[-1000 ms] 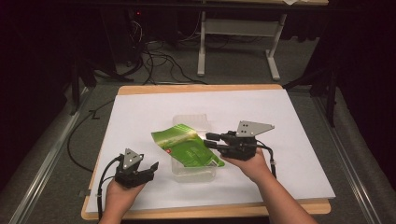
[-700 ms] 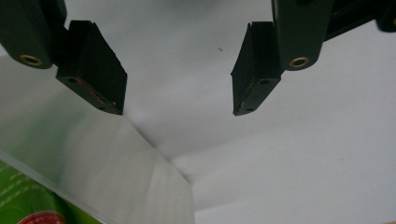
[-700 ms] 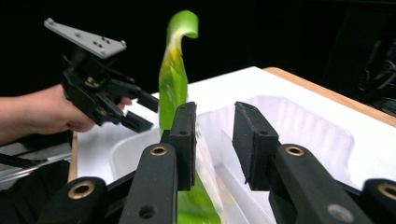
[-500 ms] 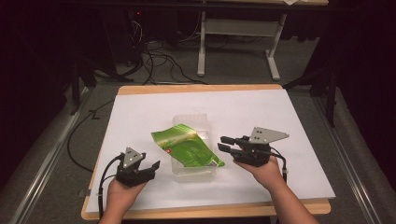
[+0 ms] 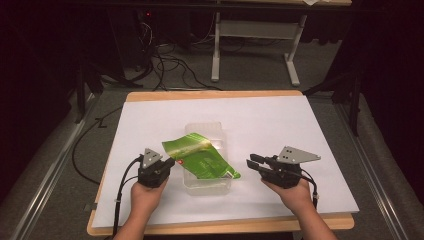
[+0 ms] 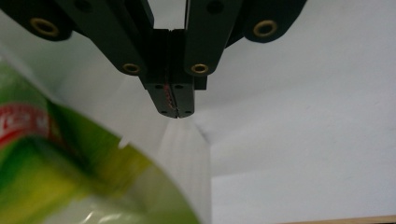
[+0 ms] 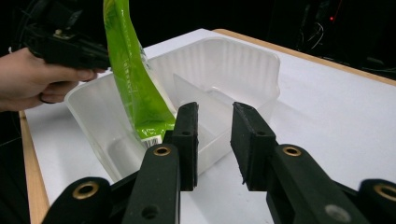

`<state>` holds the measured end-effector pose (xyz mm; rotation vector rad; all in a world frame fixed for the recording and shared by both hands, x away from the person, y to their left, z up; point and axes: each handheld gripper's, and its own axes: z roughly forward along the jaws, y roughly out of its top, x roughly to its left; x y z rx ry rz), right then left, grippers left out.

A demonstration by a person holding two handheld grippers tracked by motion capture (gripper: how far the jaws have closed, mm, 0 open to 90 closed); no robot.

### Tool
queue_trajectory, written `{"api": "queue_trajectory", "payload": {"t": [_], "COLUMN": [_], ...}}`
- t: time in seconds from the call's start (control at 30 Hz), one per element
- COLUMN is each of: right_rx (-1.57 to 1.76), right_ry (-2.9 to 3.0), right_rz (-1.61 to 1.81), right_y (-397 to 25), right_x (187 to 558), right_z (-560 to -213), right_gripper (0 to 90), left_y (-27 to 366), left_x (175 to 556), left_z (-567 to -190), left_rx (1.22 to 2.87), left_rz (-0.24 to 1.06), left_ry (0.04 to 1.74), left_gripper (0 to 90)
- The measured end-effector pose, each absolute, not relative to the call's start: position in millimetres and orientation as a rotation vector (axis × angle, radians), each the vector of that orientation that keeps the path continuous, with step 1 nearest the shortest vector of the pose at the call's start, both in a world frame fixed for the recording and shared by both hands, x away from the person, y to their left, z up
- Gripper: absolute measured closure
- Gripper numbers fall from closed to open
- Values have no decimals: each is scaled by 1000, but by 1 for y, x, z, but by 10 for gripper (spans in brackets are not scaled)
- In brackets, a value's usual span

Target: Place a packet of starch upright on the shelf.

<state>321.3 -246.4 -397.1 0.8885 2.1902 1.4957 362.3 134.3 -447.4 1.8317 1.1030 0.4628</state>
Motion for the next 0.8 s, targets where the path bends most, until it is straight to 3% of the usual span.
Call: {"api": "queue_trajectory", "payload": {"t": [0.27, 0.47, 0.5, 0.57, 0.8], "right_rx": [913, 916, 914, 916, 921], "right_ry": [2214, 2234, 2242, 2254, 2324], "right_rz": [1456, 1420, 1401, 1379, 1306], "right_y": [-243, -236, -234, -230, -213], "right_x": [317, 312, 311, 311, 317], "right_z": [-403, -405, -407, -408, -416], "right_gripper": [738, 798, 855, 900, 900], "left_y": [113, 112, 113, 114, 119], "left_x": [371, 378, 377, 373, 341], "left_z": [-452, -453, -452, -448, -445], "left_rx": [1879, 1881, 1883, 1857, 1870], "left_rz": [447, 403, 400, 389, 386], "left_ry": [1052, 1042, 1039, 1049, 1071], "left_gripper": [900, 900, 900, 900, 900]}}
